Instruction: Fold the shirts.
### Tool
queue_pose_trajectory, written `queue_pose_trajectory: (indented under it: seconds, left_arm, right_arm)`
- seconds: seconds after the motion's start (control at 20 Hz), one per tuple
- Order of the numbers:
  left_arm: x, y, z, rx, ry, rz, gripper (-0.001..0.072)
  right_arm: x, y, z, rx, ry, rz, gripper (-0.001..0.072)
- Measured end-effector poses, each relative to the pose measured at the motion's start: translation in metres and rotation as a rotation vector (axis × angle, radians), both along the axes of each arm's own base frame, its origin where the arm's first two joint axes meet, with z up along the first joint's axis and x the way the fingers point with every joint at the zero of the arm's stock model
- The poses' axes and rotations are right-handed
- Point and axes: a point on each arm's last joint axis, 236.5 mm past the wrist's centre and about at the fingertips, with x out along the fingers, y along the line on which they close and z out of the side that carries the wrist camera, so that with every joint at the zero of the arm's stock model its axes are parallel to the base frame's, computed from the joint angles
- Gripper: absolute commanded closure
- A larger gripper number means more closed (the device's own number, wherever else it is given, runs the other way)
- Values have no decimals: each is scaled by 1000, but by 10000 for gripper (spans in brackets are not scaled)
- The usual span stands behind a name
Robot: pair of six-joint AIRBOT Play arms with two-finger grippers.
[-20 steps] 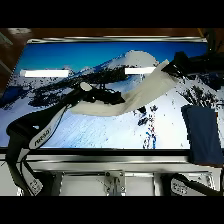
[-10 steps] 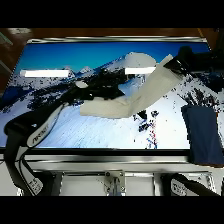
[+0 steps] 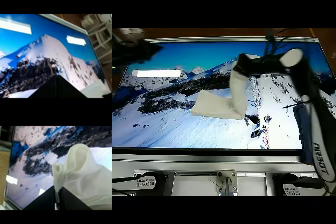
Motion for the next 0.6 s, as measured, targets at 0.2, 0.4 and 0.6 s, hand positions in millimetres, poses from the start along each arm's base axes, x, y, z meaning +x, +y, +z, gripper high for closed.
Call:
queue_pose_trajectory:
  seconds: [0.2,0.4,0.6]
  left_arm:
    - [-39,44,38,50,-49,39,671]
    - [-64,41,42,73,-33,-17,671]
    - [-73,32,42,85,-26,-61,671]
  right_arm:
    - [3,78,-58,50,67,-14,652]
    - [2,127,-106,140,166,-67,651]
    - [-5,153,-134,203,255,-100,191]
